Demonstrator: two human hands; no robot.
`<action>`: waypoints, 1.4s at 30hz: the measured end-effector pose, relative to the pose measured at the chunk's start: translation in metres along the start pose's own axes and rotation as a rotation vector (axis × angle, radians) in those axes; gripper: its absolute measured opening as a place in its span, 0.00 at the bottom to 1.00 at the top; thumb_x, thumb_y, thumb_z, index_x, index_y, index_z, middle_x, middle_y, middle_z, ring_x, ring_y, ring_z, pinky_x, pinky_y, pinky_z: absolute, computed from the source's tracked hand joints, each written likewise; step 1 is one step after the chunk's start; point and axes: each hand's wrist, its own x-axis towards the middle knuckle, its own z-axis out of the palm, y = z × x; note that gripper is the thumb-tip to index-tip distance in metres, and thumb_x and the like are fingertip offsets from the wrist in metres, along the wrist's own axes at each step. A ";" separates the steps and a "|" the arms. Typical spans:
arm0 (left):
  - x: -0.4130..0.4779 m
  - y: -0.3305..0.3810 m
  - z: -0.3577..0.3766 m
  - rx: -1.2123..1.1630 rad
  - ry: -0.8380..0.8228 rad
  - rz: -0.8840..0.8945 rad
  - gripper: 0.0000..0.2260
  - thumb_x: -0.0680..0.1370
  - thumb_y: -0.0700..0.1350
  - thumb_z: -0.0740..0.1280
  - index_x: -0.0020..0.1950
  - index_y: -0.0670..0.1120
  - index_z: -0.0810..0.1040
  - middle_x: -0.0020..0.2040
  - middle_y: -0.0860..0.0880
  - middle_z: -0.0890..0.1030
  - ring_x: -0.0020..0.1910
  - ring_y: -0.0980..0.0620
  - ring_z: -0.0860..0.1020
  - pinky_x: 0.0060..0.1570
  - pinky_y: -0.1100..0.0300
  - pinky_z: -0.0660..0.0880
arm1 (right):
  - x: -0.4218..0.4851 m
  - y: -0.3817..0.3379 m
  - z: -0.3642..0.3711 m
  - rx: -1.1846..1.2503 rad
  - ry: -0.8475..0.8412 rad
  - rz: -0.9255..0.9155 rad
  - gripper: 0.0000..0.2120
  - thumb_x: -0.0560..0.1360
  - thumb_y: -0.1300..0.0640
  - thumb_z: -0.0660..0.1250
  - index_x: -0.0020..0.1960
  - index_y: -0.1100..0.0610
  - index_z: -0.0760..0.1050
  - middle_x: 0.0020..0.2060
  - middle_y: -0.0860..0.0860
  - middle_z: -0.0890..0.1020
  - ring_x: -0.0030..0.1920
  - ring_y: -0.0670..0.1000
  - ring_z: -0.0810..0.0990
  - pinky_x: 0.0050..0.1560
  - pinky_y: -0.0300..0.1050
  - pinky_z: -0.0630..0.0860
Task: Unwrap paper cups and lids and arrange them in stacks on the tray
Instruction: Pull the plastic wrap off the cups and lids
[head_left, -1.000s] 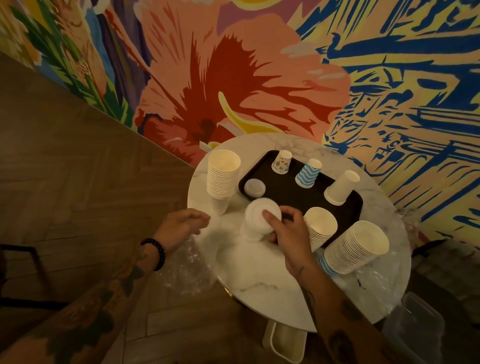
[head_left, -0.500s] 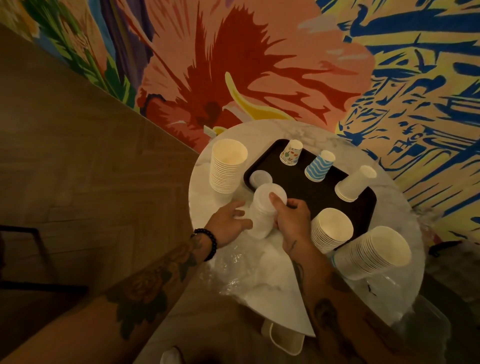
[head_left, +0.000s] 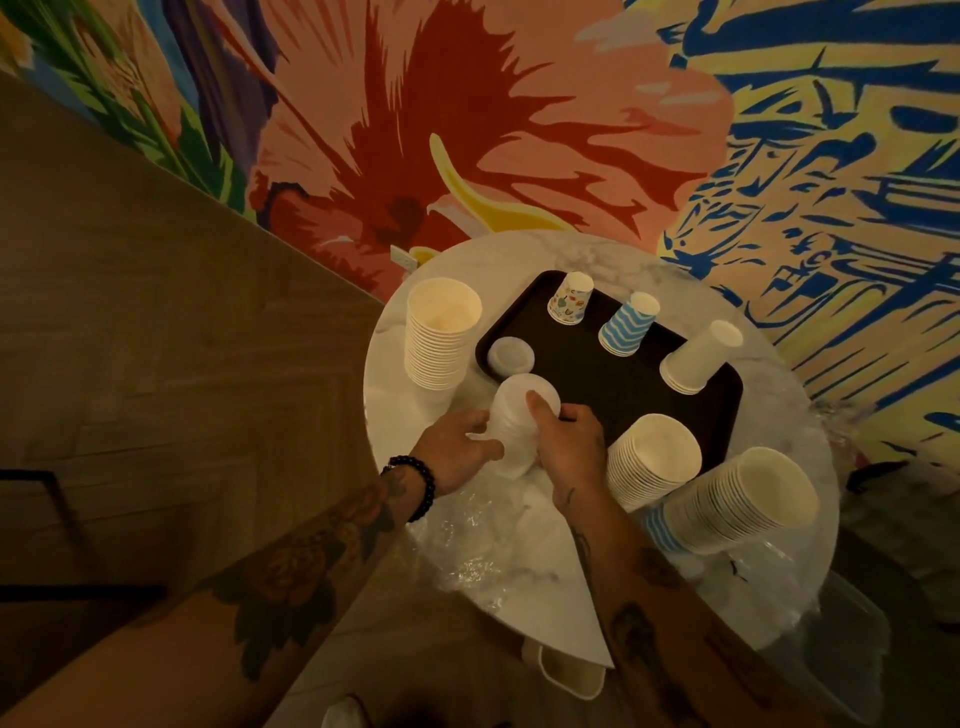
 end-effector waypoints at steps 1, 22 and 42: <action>-0.001 0.000 -0.002 0.004 0.008 0.003 0.24 0.75 0.46 0.72 0.72 0.48 0.74 0.64 0.49 0.77 0.64 0.49 0.75 0.66 0.52 0.72 | -0.003 -0.003 -0.001 -0.026 0.001 -0.013 0.27 0.72 0.34 0.68 0.64 0.49 0.73 0.63 0.52 0.77 0.59 0.56 0.79 0.59 0.58 0.79; -0.083 -0.025 -0.139 -0.589 0.425 -0.070 0.15 0.74 0.54 0.74 0.54 0.45 0.81 0.50 0.46 0.84 0.39 0.51 0.79 0.35 0.57 0.77 | -0.136 -0.023 0.016 0.110 -0.555 -0.244 0.44 0.61 0.34 0.79 0.71 0.36 0.62 0.68 0.42 0.71 0.68 0.46 0.72 0.58 0.41 0.72; -0.141 -0.084 -0.164 -0.936 0.118 -0.023 0.23 0.72 0.33 0.72 0.66 0.43 0.75 0.58 0.40 0.83 0.53 0.45 0.84 0.46 0.56 0.83 | -0.151 -0.038 0.030 0.591 -0.524 -0.002 0.10 0.84 0.60 0.59 0.54 0.65 0.76 0.53 0.62 0.85 0.50 0.58 0.85 0.54 0.54 0.80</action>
